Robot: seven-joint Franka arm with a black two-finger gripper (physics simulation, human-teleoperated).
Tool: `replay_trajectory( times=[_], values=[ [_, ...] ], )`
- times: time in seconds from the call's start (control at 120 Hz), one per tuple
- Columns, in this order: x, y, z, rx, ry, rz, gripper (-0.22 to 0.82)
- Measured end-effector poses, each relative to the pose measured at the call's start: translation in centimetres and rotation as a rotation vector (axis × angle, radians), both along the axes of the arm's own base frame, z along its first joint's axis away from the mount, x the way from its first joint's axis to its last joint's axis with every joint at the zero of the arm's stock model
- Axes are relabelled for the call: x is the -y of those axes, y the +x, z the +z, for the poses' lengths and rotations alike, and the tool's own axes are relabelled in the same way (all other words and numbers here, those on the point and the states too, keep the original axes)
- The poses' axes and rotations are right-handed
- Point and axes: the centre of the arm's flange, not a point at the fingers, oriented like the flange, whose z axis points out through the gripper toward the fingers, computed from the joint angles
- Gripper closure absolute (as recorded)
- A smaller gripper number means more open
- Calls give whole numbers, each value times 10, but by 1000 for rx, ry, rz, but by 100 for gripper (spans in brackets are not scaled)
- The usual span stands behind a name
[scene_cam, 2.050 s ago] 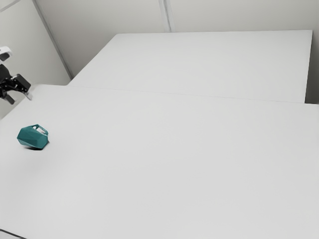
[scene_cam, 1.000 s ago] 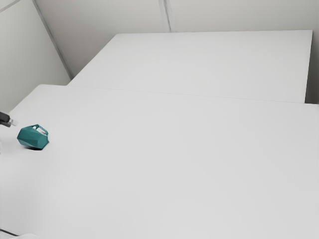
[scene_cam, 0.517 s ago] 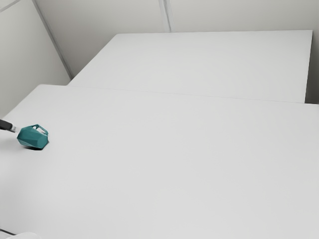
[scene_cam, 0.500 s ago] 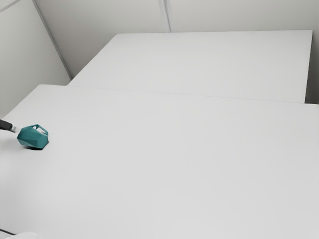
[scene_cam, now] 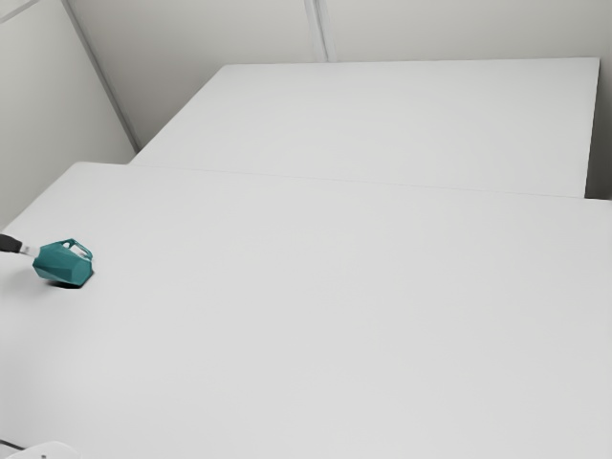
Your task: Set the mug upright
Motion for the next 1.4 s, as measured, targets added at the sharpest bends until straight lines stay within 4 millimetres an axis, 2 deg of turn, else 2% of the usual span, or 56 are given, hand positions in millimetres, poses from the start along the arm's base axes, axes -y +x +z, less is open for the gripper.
replay_trajectory(
  times=[0.133,0.267,0.625,0.967,1.125,1.4],
  values=[
    [2,-5,-1,8,-33,-19,0],
    [4,-6,-10,3,-58,-34,0],
    [14,2,-19,16,-90,-64,0],
    [17,2,-31,12,-112,-69,0],
    [18,2,-33,15,-118,-68,10],
    [22,6,-33,23,-129,-76,37]
  ],
)
